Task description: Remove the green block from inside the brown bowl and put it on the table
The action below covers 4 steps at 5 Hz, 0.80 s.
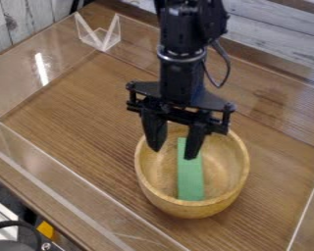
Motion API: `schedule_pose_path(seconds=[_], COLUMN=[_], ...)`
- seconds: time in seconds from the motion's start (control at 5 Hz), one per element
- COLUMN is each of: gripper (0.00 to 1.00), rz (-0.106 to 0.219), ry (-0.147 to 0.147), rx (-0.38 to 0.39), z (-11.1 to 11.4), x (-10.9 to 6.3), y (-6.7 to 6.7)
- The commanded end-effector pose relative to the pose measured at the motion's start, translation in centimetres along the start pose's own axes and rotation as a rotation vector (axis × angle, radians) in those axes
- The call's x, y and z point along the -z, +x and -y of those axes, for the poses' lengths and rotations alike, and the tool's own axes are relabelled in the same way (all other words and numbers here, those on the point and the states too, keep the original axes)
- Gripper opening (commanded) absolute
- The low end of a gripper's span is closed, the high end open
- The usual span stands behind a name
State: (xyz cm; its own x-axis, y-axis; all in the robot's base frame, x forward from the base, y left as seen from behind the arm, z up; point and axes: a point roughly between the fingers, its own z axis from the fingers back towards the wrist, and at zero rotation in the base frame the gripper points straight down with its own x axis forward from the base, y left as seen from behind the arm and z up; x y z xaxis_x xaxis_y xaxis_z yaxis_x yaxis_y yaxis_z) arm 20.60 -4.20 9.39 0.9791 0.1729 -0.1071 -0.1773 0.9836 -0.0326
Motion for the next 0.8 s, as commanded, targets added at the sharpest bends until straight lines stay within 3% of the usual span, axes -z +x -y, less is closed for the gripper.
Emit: schedule_pose_path(seconds=[0.0,0.2,0.6], gripper=[0.0,1.0,1.0], rz=[0.053,0.073,0.1], ry=[-0.01,-0.015,-0.02], rx=[0.061,0.071,0.057], z=[0.6,0.3,0.7], x=[0.5,1.5,2.7], y=[0.2,0.0,-0.1])
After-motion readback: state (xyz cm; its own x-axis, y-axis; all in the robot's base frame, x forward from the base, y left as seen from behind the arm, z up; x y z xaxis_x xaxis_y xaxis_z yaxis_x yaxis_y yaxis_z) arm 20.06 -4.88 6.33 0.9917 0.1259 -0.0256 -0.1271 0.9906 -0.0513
